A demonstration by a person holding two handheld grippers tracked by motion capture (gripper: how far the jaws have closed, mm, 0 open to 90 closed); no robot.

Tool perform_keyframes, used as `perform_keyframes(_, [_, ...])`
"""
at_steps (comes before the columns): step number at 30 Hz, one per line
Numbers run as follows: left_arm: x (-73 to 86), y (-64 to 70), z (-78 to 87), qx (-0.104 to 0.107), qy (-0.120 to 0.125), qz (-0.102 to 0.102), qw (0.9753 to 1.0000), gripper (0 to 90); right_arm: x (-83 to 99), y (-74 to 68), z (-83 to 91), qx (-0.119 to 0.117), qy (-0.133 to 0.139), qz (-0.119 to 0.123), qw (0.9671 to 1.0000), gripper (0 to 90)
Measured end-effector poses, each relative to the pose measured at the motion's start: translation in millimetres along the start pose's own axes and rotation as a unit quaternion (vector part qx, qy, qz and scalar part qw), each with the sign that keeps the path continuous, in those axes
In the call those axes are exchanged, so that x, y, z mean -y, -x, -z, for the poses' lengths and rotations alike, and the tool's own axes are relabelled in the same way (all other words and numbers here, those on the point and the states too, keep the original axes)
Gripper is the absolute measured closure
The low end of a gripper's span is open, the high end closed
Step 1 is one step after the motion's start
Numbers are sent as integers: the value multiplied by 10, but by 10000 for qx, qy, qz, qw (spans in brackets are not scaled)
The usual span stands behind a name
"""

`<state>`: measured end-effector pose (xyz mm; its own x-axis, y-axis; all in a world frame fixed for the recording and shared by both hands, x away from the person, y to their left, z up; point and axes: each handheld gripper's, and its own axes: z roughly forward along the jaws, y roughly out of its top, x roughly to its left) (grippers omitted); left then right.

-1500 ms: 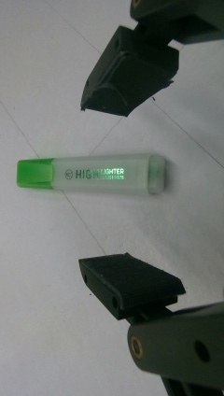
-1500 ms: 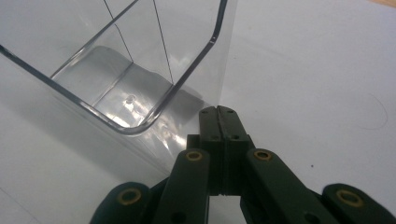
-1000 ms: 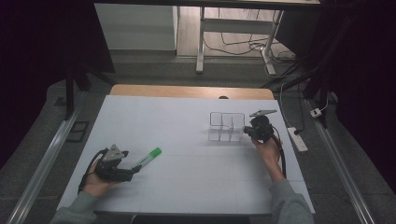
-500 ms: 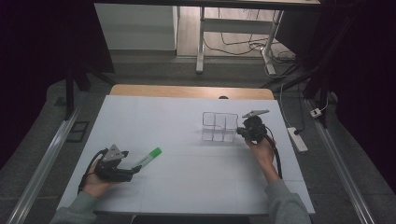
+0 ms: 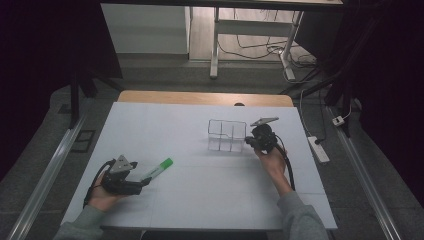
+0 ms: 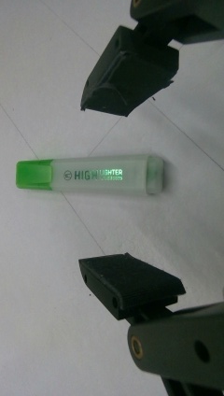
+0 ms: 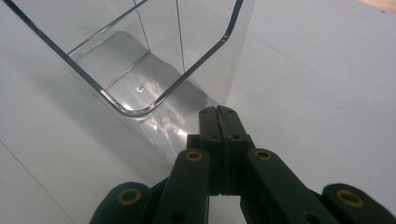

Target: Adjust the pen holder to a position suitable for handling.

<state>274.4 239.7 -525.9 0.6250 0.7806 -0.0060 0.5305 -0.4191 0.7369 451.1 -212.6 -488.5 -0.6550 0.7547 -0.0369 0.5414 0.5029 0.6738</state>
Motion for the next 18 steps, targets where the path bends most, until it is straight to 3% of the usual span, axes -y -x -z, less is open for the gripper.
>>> perform_keyframes(18, [0, 5, 6, 13, 12, -15, 10000, 206, -138, -179, -142, -120, 28, 96, 9999, 898])
